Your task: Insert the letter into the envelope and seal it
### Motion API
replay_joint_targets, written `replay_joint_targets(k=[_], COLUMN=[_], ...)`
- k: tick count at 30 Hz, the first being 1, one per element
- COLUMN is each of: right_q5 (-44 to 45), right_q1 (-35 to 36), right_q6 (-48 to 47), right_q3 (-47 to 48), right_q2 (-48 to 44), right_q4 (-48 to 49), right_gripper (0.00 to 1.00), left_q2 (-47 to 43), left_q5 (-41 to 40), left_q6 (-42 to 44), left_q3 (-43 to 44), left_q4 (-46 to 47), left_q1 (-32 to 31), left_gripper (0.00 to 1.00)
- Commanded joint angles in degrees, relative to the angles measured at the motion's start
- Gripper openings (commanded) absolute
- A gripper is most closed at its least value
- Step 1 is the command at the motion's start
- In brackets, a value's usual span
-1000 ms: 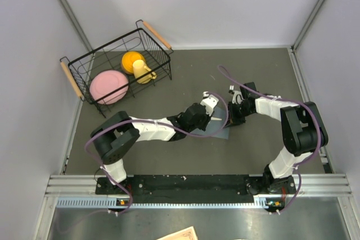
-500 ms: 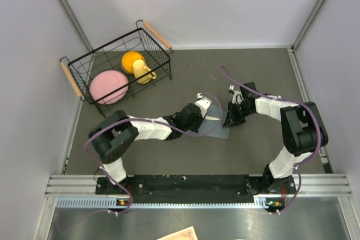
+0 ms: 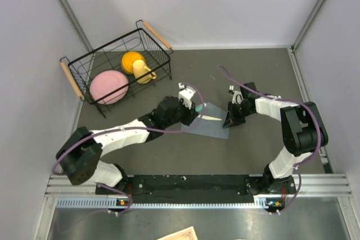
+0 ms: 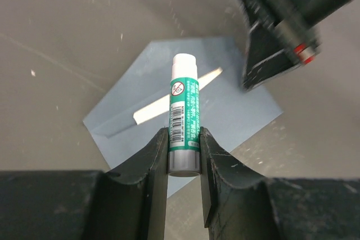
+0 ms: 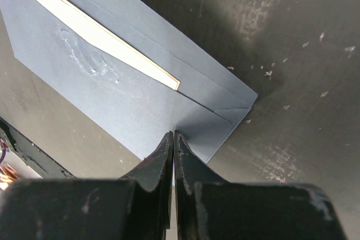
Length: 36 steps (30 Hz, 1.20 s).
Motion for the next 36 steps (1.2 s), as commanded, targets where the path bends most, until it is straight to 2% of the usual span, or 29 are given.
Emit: replay_joint_targets(k=[1, 4, 5, 8, 13, 14, 16, 18, 19, 23, 25, 30, 36], right_q5=[-2.5, -6.5, -7.5, -9.3, -8.2, -8.0, -7.9, -9.4, -10.8, -7.7, -7.6, -8.2, -10.9], right_q1=[0.4, 0.0, -0.3, -1.1, -1.5, -1.4, -1.4, -1.4, -1.3, -0.7, -0.6, -0.5, 0.0], right_q6=[-2.3, -3.0, -3.6, -6.0, -11.8, -14.9, -20.0, -25.9, -31.7, -40.0, -45.1, -52.1, -55.2], right_q3=[1.3, 1.9, 1.9, 3.3, 7.7, 8.9, 10.1, 13.6, 15.5, 26.1, 28.3, 35.5, 42.3], right_q2=[-0.2, -5.0, -6.5, -13.2, -26.8, -28.8, -33.8, -34.9, -34.6, -23.9, -19.4, -3.9, 9.6], right_q4=[0.2, 0.1, 0.1, -1.8, -7.6, -8.2, -9.7, -13.6, -16.6, -28.8, -30.7, -36.5, -37.1], right_gripper=[0.04, 0.37, 0.55, 0.71, 0.85, 0.92, 0.99, 0.99, 0.99, 0.99, 0.99, 0.99, 0.99], left_q2=[-6.1, -9.4, -11.2, -15.8, -24.5, -25.6, -28.4, -30.0, -31.4, -33.6, -34.3, -34.7, -32.2], left_q5=[18.0, 26.7, 28.8, 35.1, 42.2, 43.5, 44.4, 45.4, 45.7, 46.5, 50.1, 52.3, 52.9], left_q6=[-6.1, -9.9, -10.0, -7.6, -1.7, 0.1, 0.9, 0.1, -0.5, -5.7, -9.3, -17.4, -15.0], left_q3=[-1.7, -2.7, -2.9, -3.9, -5.0, -5.0, -4.9, -4.9, -4.9, -5.1, -6.2, -9.9, -9.8], left_q4=[7.1, 8.8, 9.0, 7.8, 0.4, -0.3, -3.3, -4.2, -4.6, -5.3, -4.2, 1.1, -1.1], left_q1=[4.4, 7.9, 9.3, 10.9, 12.8, 12.9, 13.1, 14.0, 14.3, 18.0, 19.9, 22.5, 22.6], left_gripper=[0.00, 0.00, 0.00, 0.00, 0.00, 0.00, 0.00, 0.00, 0.00, 0.00, 0.00, 0.00, 0.00])
